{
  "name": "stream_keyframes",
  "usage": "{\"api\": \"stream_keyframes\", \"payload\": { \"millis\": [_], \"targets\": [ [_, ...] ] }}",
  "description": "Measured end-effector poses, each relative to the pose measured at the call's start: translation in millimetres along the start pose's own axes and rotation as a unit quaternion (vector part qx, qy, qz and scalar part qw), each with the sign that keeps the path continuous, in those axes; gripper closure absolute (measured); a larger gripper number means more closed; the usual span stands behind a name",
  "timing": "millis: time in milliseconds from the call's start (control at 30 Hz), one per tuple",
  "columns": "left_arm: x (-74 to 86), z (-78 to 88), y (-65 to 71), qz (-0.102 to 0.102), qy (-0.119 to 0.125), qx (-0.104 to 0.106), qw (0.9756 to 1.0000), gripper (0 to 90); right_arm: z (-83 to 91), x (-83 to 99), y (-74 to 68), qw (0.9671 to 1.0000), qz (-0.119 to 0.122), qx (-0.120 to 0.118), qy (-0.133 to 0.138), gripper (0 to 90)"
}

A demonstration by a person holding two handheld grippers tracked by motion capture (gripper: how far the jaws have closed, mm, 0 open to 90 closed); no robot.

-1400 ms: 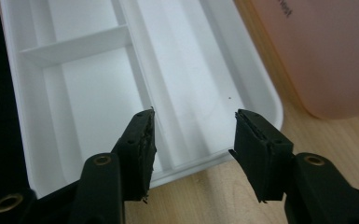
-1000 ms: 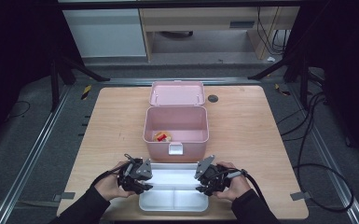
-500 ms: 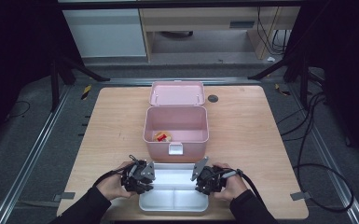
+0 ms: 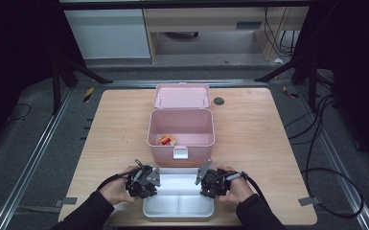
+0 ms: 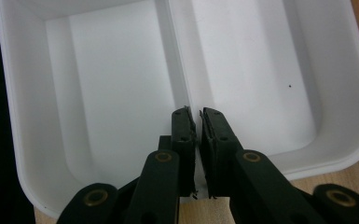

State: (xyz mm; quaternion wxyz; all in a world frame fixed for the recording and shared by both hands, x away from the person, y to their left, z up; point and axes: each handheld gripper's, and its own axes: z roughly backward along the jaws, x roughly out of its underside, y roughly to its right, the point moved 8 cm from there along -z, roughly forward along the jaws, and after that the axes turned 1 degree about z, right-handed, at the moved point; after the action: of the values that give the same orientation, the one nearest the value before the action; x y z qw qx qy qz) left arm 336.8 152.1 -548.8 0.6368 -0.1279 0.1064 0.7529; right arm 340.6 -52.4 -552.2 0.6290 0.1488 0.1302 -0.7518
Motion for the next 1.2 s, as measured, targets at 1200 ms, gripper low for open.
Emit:
{"api": "stream_keyframes", "payload": {
  "millis": [1200],
  "targets": [
    [-29.1,78.8,18.2,-0.042,0.023,0.014,0.9987,88.0,87.1,-24.7,-19.7,0.9992,0.034,-0.010,0.018,87.0]
  ]
}}
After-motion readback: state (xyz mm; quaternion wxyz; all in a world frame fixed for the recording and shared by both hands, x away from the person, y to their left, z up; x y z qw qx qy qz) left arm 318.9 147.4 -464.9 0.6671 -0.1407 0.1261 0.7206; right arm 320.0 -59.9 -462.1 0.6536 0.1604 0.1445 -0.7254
